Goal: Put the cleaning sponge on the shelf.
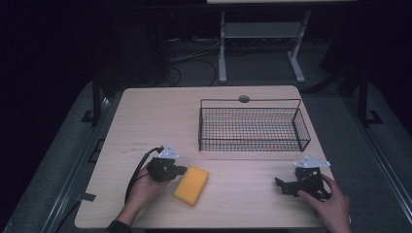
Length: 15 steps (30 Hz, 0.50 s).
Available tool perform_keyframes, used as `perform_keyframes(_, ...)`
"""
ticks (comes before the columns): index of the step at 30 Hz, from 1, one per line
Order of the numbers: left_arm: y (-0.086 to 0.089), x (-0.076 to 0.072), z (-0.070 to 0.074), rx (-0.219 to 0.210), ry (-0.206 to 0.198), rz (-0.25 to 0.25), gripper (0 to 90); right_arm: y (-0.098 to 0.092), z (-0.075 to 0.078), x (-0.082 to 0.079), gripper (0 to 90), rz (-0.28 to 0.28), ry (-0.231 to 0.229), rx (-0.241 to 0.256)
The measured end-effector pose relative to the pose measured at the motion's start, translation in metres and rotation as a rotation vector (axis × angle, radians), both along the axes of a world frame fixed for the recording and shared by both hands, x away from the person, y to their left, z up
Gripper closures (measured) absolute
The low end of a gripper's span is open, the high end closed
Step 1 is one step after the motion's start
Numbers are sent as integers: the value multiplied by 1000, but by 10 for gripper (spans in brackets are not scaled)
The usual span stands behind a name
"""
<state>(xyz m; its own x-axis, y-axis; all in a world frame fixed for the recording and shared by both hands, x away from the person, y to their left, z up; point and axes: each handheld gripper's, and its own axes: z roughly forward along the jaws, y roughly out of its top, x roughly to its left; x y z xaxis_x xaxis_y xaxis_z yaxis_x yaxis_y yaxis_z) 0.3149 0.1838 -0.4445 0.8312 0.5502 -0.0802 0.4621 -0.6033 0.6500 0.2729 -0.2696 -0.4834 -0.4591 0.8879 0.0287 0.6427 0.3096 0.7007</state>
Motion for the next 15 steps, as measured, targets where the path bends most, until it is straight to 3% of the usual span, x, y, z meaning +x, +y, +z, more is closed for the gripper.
perform_keyframes(15, -19, 3, 1, 1, 0, -35, 896, 0, 0, 0, 12, -2, 0, 0)
